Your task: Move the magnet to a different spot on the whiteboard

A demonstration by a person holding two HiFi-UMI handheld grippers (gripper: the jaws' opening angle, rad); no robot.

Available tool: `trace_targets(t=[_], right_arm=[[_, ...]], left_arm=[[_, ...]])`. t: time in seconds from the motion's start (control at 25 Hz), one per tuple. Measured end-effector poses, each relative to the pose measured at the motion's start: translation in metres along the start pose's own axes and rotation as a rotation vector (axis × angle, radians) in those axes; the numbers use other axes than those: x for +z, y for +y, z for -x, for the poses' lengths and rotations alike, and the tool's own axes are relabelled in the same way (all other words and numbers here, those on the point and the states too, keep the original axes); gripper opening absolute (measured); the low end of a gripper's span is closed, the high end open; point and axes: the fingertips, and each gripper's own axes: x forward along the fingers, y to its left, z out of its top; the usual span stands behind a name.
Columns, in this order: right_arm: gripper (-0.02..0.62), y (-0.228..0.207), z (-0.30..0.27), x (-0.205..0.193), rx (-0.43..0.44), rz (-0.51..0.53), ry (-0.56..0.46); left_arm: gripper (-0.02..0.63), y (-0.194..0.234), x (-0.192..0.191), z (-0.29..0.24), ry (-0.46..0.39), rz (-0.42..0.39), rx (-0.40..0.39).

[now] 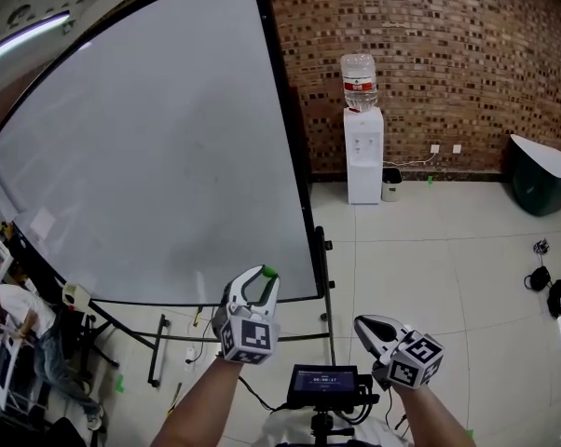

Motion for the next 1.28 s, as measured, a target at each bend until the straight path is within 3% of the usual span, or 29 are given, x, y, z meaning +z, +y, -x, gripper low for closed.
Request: trace_targets(t=[0.2, 0.48, 0.64, 0.92, 1.28], right_arm=[[0.031, -0.009, -0.011, 0.002, -0.014, -0.006, 0.003], [0.031, -0.023, -0.021, 0.007, -0.031, -0.011, -0.003], [0.031, -0.028, -0.024, 0.006, -0.044, -0.014, -0.002], [0.031, -0.038, -0.028, 0.006, -0.058, -0.016, -0.010], [0.031, -0.051, -0.024, 0.009, -0.087, -0.018, -0.017]], left_arm=[[0.153, 0.027, 0.002, -0.018, -0.006, -0.011, 0.071], [0.153, 0.035, 0.008, -0.048, -0.019, -0.050, 0.076], [0.153, 0.047, 0.025, -0.066, -0.026, -0.098, 0.117], [0.152, 0.065, 0.051, -0.080, -0.053, -0.103, 0.194], [0.152, 0.069, 0.058, -0.093, -0.041, -0.084, 0.188]])
